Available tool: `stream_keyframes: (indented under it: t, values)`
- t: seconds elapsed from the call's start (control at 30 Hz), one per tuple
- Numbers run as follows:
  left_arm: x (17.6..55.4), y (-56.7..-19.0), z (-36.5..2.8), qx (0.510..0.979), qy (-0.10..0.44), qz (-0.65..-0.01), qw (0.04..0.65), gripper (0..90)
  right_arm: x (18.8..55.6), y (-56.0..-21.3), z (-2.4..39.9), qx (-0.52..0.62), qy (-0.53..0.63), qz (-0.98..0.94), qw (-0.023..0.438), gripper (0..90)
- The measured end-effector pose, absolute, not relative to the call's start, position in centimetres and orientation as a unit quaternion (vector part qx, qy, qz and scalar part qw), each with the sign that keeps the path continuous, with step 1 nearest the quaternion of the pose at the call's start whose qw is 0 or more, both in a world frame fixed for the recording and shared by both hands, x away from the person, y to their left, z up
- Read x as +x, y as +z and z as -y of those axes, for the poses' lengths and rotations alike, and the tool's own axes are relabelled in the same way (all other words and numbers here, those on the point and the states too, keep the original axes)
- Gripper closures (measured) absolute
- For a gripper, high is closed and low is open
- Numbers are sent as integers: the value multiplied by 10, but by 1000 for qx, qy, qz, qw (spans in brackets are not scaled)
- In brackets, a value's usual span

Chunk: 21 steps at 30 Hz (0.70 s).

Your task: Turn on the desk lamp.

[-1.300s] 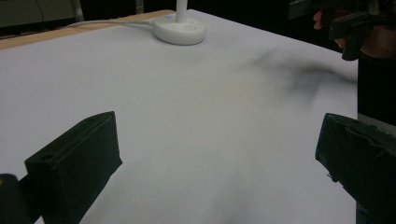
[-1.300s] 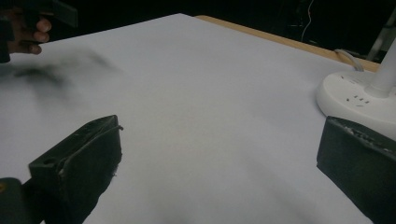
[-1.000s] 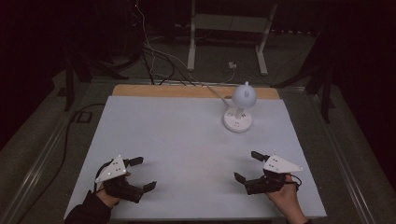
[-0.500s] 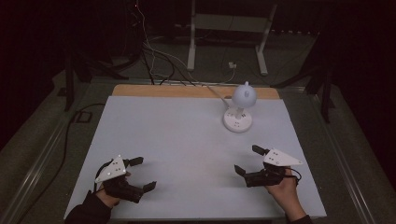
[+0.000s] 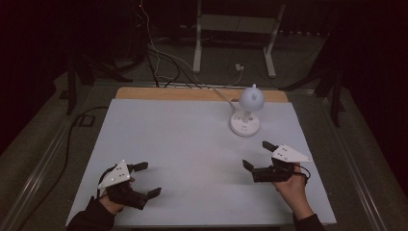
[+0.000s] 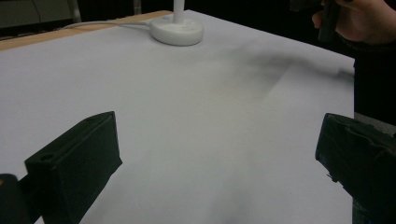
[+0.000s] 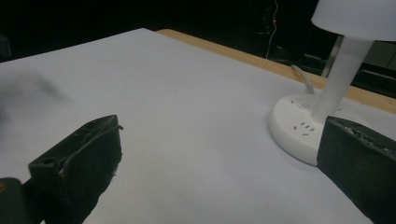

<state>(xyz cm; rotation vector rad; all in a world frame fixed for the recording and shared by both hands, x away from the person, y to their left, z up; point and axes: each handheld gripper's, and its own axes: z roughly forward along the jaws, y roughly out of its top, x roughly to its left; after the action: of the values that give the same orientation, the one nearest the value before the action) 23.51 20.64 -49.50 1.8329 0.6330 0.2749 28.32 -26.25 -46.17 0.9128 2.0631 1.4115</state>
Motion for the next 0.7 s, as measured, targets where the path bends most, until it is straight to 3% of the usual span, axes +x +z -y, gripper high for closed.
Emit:
stream_keyframes:
  t: [0.7]
  values:
    - [235,-495,-207,776,116,-269,559,4,309,-453,269,360,505,-738,266,1]
